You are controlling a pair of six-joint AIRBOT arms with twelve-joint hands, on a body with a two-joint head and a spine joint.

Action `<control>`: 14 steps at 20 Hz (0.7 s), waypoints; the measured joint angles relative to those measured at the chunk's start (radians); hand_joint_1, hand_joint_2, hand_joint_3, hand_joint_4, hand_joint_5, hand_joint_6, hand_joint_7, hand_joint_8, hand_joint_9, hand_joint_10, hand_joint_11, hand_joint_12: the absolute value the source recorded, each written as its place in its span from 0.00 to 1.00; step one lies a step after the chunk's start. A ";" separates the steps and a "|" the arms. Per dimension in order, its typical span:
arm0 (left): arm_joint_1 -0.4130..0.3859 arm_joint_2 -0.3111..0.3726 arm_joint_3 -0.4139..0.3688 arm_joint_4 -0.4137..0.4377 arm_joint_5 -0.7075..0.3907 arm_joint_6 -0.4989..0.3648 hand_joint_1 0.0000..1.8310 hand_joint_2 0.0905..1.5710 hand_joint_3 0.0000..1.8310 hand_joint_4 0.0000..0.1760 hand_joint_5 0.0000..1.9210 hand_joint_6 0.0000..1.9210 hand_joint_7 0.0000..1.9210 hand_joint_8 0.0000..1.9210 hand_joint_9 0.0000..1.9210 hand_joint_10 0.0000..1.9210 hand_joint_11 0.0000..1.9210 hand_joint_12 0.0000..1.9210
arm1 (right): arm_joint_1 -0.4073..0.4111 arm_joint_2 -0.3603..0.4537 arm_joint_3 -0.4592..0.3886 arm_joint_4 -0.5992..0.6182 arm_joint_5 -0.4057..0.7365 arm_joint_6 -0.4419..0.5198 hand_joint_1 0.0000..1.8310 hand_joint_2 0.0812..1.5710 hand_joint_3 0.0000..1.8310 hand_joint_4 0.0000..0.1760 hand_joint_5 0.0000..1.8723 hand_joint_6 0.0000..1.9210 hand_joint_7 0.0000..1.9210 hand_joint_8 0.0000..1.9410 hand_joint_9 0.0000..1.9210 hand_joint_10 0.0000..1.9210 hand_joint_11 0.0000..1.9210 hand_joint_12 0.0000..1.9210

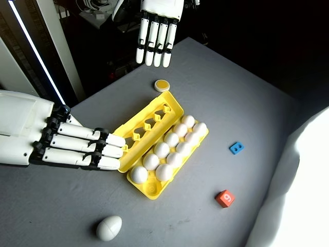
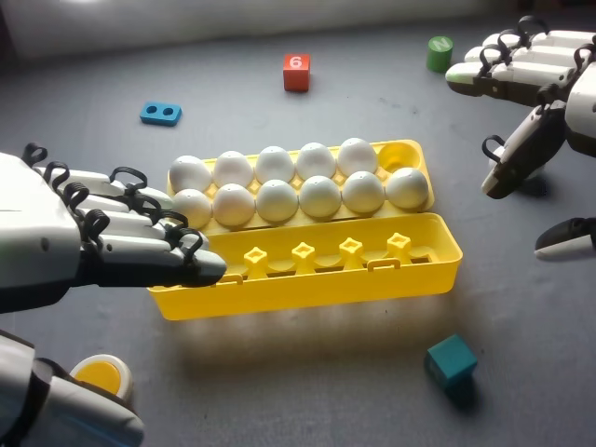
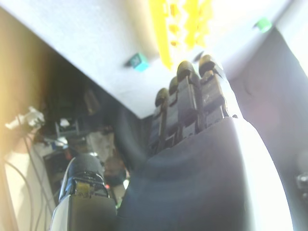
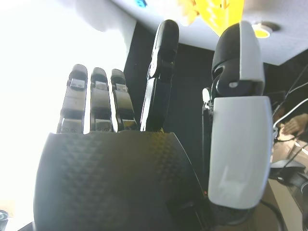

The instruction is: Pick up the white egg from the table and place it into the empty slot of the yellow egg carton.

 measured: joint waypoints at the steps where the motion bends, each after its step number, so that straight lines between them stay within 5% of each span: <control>1: 0.000 -0.006 -0.003 -0.002 -0.001 0.001 0.00 0.60 0.12 0.00 0.01 0.01 0.00 0.01 0.00 0.01 0.00 0.00 | 0.000 0.000 0.000 0.001 0.000 0.000 0.11 0.65 0.10 0.00 0.02 0.00 0.00 0.00 0.00 0.00 0.00 0.00; 3: 0.000 -0.010 -0.009 -0.010 -0.001 0.003 0.00 0.65 0.03 0.00 0.01 0.00 0.00 0.00 0.00 0.00 0.00 0.00 | 0.000 0.000 0.000 -0.002 -0.002 -0.004 0.10 0.70 0.02 0.00 0.03 0.00 0.01 0.00 0.00 0.00 0.00 0.00; 9: 0.000 -0.015 -0.015 0.000 -0.003 0.003 0.00 0.65 0.01 0.00 0.00 0.00 0.00 0.00 0.00 0.00 0.00 0.00 | 0.000 -0.001 -0.003 0.000 -0.003 -0.005 0.08 0.71 0.00 0.00 0.01 0.00 0.00 0.00 0.00 0.00 0.00 0.00; 12: 0.000 -0.030 -0.015 0.012 0.000 -0.004 0.00 0.66 0.01 0.00 0.01 0.00 0.00 0.00 0.00 0.00 0.00 0.00 | 0.000 -0.001 -0.004 -0.001 -0.004 -0.017 0.02 0.48 0.00 0.00 0.07 0.01 0.00 0.00 0.00 0.00 0.00 0.00; 14: -0.002 -0.034 -0.016 0.028 -0.001 -0.008 0.00 0.66 0.01 0.00 0.02 0.01 0.01 0.00 0.00 0.00 0.00 0.00 | 0.000 -0.001 -0.004 0.000 -0.003 -0.030 0.06 0.42 0.00 0.45 0.18 0.01 0.00 0.00 0.00 0.00 0.00 0.00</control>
